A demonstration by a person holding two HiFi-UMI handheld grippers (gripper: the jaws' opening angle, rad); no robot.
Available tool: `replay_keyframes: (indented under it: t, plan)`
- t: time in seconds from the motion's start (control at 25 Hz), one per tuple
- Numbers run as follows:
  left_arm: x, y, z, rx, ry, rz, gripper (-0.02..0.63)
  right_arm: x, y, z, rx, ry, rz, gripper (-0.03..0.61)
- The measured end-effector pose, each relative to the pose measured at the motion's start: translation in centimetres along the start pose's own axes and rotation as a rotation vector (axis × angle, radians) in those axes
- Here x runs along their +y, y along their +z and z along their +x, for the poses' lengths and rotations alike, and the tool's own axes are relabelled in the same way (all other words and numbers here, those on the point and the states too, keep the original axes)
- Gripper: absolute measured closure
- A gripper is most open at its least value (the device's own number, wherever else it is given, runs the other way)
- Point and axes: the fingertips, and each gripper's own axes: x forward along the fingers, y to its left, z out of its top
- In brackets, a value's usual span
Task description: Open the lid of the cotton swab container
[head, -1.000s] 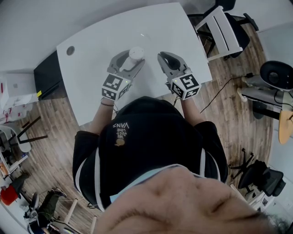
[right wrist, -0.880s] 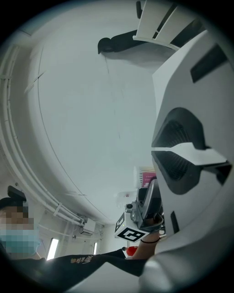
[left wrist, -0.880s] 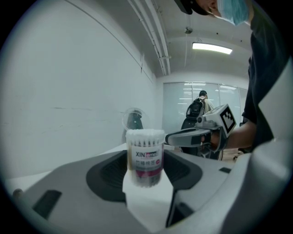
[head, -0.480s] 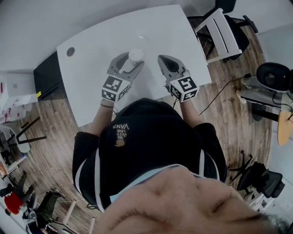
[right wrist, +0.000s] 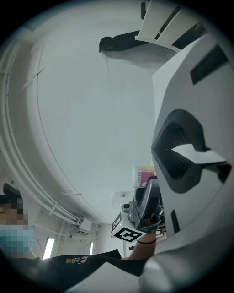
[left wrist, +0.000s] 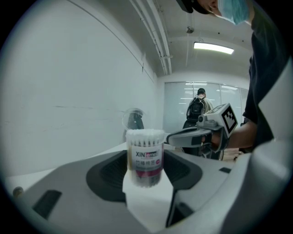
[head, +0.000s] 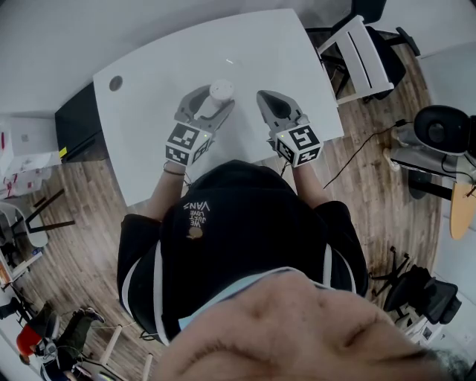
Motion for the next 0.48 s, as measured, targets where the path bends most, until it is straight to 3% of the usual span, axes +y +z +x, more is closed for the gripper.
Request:
replay_keyframes:
  t: [0.48]
  plan:
    - [-0.03,-0.22,0.20,0.005,-0.003,-0.004,0.362,-0.03,-0.06,0.08,0.004,0.001,-0.001,0.566]
